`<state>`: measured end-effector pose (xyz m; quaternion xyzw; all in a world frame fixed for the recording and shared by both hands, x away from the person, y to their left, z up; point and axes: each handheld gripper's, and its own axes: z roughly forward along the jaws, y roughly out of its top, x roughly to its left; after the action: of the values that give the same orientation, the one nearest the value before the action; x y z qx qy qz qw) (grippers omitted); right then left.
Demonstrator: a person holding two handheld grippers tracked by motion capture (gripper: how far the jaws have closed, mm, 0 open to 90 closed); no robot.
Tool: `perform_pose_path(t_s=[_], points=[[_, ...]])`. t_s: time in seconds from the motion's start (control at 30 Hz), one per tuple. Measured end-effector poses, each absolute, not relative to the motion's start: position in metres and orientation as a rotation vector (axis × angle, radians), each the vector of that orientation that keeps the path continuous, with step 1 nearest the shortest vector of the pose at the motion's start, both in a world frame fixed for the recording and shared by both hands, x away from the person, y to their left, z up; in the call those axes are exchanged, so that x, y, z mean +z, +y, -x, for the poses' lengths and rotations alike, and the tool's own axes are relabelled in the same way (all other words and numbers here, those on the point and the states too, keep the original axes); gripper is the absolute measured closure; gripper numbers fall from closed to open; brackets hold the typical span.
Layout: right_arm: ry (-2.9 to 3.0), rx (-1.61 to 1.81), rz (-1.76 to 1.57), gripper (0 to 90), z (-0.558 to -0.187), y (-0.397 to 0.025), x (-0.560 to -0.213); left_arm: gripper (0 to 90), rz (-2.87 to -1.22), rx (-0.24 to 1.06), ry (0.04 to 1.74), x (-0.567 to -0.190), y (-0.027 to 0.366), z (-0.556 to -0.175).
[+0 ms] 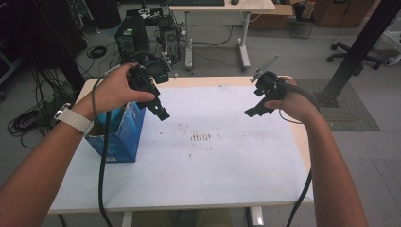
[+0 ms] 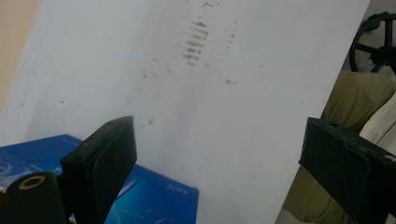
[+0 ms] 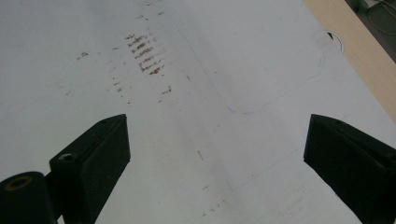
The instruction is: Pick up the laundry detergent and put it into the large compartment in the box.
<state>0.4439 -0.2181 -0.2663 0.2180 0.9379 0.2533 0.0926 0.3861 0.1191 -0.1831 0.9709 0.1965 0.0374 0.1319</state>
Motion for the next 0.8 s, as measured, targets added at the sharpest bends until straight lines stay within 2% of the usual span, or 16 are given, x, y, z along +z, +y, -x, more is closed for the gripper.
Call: perform_pose_path(t_s=[0.8], points=[[2.789,0.756,-0.648,7.2,-0.4456,-0.2199,-0.2689,11.1,-2.824,0.14,0.515,-0.1909,0.1091,-0.386]])
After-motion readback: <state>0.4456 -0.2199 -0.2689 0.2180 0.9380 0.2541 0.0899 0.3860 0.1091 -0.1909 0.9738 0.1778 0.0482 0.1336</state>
